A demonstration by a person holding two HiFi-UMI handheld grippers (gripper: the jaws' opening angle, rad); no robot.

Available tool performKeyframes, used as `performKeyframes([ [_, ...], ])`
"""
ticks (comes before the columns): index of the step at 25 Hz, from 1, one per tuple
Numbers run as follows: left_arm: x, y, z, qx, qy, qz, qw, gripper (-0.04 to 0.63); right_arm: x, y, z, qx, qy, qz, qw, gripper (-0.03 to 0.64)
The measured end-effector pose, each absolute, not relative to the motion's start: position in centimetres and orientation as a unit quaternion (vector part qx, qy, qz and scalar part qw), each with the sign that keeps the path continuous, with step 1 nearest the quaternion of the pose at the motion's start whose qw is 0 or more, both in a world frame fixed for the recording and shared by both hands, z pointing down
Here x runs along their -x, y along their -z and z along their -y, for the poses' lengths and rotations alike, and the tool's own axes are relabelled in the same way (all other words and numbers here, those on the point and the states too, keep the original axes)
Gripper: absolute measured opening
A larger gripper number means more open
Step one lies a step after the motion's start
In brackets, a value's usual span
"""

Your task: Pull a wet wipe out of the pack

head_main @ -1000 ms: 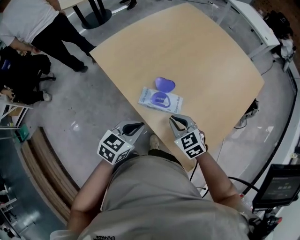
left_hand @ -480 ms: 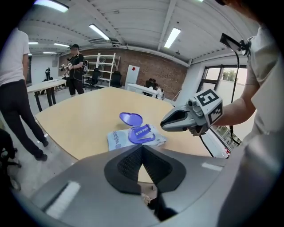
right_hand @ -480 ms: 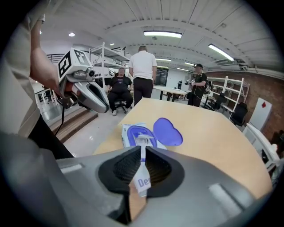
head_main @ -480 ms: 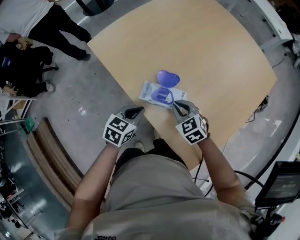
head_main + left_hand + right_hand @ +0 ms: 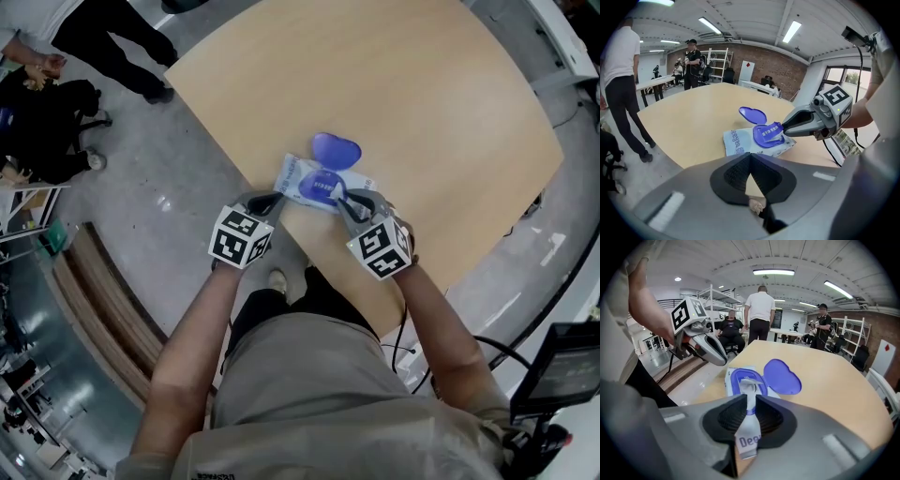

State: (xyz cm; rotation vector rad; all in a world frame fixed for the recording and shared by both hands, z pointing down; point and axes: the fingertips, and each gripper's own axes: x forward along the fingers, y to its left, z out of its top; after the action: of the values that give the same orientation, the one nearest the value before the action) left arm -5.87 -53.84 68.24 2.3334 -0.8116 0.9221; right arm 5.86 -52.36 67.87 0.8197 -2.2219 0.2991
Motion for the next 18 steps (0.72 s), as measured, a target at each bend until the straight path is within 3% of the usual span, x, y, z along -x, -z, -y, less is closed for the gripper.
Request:
performKeyframes([
  [11, 5.3, -70.6, 54.5, -0.846, -0.363, 0.293, 0.259, 0.005, -4.9, -69.5, 53.2, -0.296, -0.122, 0.870, 0.375, 0.044],
  [18, 5.4, -70.9, 54.5, -0.847, -0.365, 0.286, 0.260, 0.005, -5.4, -69.7, 53.5, -0.300, -0.130, 0.870, 0.370, 0.005],
])
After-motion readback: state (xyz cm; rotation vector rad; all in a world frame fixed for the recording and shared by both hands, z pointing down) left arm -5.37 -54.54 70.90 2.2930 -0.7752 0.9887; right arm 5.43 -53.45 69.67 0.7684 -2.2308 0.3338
